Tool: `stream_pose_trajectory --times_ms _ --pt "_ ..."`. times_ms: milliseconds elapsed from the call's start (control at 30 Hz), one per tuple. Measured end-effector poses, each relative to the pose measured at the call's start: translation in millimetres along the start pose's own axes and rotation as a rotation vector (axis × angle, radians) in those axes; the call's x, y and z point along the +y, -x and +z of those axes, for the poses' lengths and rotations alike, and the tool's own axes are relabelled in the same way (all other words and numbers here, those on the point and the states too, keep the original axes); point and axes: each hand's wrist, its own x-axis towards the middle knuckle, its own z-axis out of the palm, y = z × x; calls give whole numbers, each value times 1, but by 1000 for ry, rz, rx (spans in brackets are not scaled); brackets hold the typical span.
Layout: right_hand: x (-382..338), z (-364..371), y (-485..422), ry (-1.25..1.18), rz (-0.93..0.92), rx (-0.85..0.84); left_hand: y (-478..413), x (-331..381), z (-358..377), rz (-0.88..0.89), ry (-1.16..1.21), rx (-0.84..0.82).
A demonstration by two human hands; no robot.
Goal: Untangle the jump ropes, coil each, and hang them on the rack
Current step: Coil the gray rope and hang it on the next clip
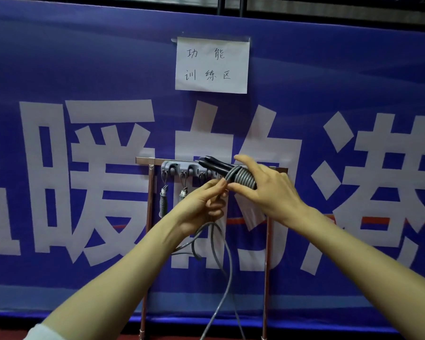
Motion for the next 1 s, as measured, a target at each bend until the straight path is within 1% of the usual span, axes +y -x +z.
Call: stream_pose_trajectory --times_ms 133,233,367,467,633,700,800,867,933,1000 --pt "-8 0 0 -383 75 -10 0 -3 7 37 241 -68" --pt "-10 0 2 -481 139 13 -1 0 14 9 319 -75" --pt "-9 2 5 -529 157 -15 4 1 16 2 138 -57" --pt "-10 0 6 -640 185 -68 7 1 14 44 -31 -54" --pt "-10 -4 11 -742 199 -125 9 5 9 107 -263 -37" --pt "-11 -4 10 -872 288 -155 9 3 7 134 -262 -59" --pt "-10 -10 8 -1104 485 -254 8 3 2 107 -217 -119" --pt "-3 -12 9 -1217 539 -344 8 5 -5 82 -236 -129" --pt "2 -14 10 -1343 568 -413 9 5 -12 70 -313 -141" --pt "3 -15 11 -1460 571 -465 11 4 -15 104 -402 -133"
